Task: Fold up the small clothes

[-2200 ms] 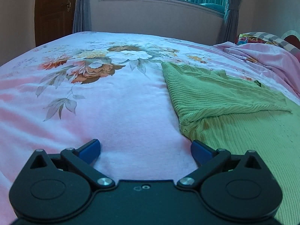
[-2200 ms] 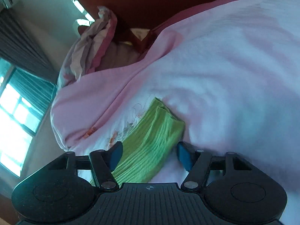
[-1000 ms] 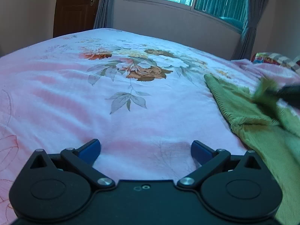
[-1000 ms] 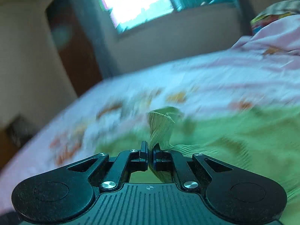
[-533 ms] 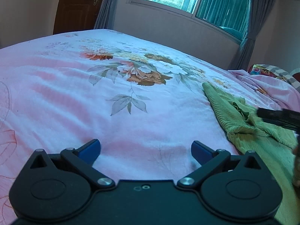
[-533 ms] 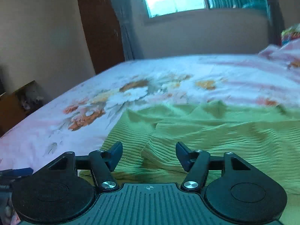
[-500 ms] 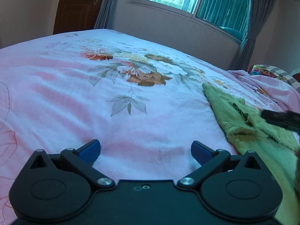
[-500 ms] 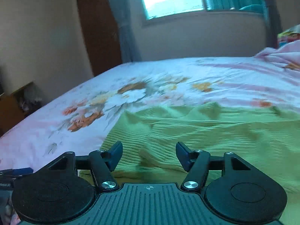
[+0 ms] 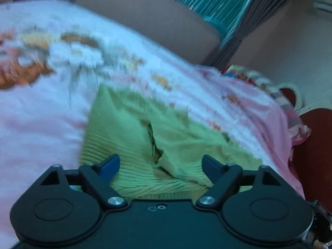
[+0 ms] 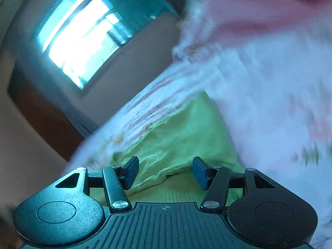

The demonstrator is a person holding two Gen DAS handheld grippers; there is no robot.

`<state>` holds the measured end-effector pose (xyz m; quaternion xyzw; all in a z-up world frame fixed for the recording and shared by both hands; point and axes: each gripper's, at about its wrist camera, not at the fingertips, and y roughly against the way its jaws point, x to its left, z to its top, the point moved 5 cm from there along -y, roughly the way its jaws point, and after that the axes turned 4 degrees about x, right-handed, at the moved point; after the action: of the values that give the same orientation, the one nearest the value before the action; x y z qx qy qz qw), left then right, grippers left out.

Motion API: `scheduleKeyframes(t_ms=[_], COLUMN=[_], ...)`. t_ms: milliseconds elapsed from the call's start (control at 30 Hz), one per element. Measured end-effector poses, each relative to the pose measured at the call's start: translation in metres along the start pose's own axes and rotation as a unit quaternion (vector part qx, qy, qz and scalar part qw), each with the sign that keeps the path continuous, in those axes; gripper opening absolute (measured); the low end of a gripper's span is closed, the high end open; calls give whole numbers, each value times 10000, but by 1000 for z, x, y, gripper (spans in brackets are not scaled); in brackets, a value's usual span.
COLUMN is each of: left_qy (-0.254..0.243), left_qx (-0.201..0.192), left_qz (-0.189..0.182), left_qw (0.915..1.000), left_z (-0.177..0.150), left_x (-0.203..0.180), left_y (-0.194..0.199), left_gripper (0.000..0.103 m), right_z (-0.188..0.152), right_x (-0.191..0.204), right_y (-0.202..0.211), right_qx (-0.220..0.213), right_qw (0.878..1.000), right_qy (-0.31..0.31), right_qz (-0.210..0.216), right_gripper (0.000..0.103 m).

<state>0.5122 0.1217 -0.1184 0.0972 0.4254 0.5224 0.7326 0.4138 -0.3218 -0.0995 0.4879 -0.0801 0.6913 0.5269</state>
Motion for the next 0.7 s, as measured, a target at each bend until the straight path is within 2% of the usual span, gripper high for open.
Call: scheduleKeyframes(t_ms=[67,133,167,200,233,267,300,333,367,400,433,467,533,633,700], left_qy=[-20,-66,-43,-55,-105,-163,-146,-74,-105,-193,-249,-334,-728,-1224,-1557], left_qx=[82,103,93,90,81,35,-16,-49,-45,-87,-195,-355,-743,-998,-923], left_qz=[121,232,293,422,620,802,906,812,790,838,879,875,847,583,503], left_qw=[9999,9997,9995,9991,9980,9966,9958,9967,9968,9963,9956,9950,9910,9857,9822], left_z=[0,1,2,3,3,3,1,1,1,1,3,4,7,15,18], left_x=[2,3,4,4,6,8,13,17,18,17,14,10,-9,-47,-71], left_y=[-11,-17,-19,-21,-21,-21,-20,-18,-14,-8,-1,8,23,22,4], left_gripper=[73,69,59,41,30,14,11,11,13,13,17,26,28,40,64], right_z=[7,12,15,20,25,27,27,27,29,32,36,42,57,79,94], right_x=[-31,-53,-61,-66,-71,-82,-92,-98,-96,-92,-86,-78,-63,-42,-31], right_y=[-9,-17,-17,-13,-10,-10,-10,-8,-5,-1,7,15,23,1,-25], right_qx=[223,395,343,191,31,-8,17,52,168,257,255,134,-73,-133,-64], right_qw=[9944,9844,9814,9817,9840,9823,9772,9742,9771,9794,9823,9870,9964,9999,9979], right_qy=[-988,-1654,-1830,-1853,-1772,-1872,-2124,-2253,-2116,-1989,-1802,-1508,-767,33,602], right_qz=[290,443,472,391,185,-14,-6,146,169,244,445,543,364,91,-249], right_gripper=[58,57,56,38,28,8,3,3,4,10,14,23,27,27,27])
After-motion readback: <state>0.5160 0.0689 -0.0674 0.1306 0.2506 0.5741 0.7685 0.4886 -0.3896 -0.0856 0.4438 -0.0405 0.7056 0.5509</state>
